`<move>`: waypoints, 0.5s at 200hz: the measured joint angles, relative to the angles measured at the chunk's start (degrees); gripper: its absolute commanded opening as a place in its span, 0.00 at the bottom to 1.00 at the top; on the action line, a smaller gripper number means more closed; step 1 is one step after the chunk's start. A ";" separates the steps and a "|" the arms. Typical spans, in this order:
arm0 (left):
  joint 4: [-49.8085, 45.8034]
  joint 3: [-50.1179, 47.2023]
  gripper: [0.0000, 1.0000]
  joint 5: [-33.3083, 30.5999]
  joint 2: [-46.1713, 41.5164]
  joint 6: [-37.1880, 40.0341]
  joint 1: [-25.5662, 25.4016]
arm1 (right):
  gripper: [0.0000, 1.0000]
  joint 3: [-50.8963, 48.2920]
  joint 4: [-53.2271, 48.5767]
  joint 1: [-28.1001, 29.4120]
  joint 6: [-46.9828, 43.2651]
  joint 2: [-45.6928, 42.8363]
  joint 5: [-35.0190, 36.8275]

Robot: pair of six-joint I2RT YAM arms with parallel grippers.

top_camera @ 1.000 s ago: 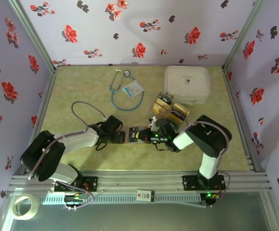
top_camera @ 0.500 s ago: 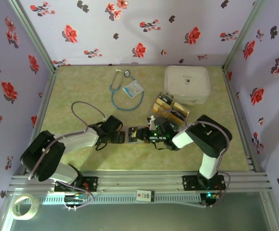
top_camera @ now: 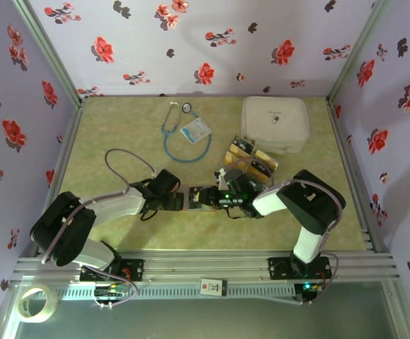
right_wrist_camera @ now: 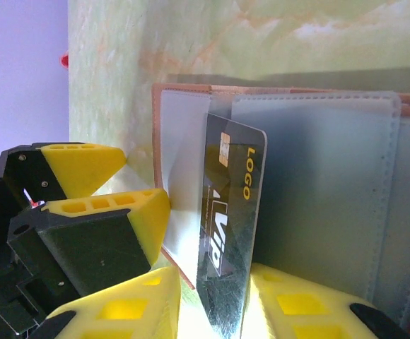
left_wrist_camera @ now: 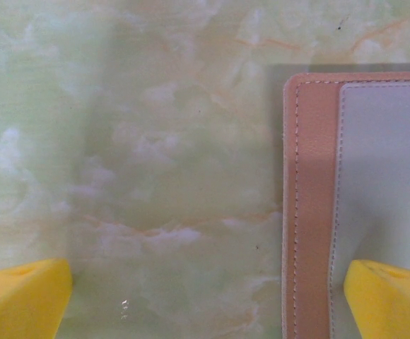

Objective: Put the credit cards into the card holder
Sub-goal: Insert the credit card into the card slot.

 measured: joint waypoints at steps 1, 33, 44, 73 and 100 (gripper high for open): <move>0.00 0.02 1.00 0.00 0.00 -0.02 0.00 | 0.31 0.00 0.00 0.00 0.00 0.00 0.00; 0.26 0.00 1.00 0.04 -0.02 -0.02 0.00 | 0.45 0.11 -1.27 -0.26 -0.24 -1.31 0.26; 0.35 0.00 1.00 0.07 -0.02 -0.02 0.00 | 0.49 0.33 -2.84 -0.42 -0.52 -2.29 0.66; 0.31 0.00 1.00 0.09 -0.24 -0.04 0.00 | 0.58 1.57 -9.90 -0.74 -3.08 -5.33 2.14; -0.24 0.02 1.00 0.13 -1.20 -0.02 0.11 | 0.62 4.31 -18.32 -0.85 -6.19 -7.50 3.78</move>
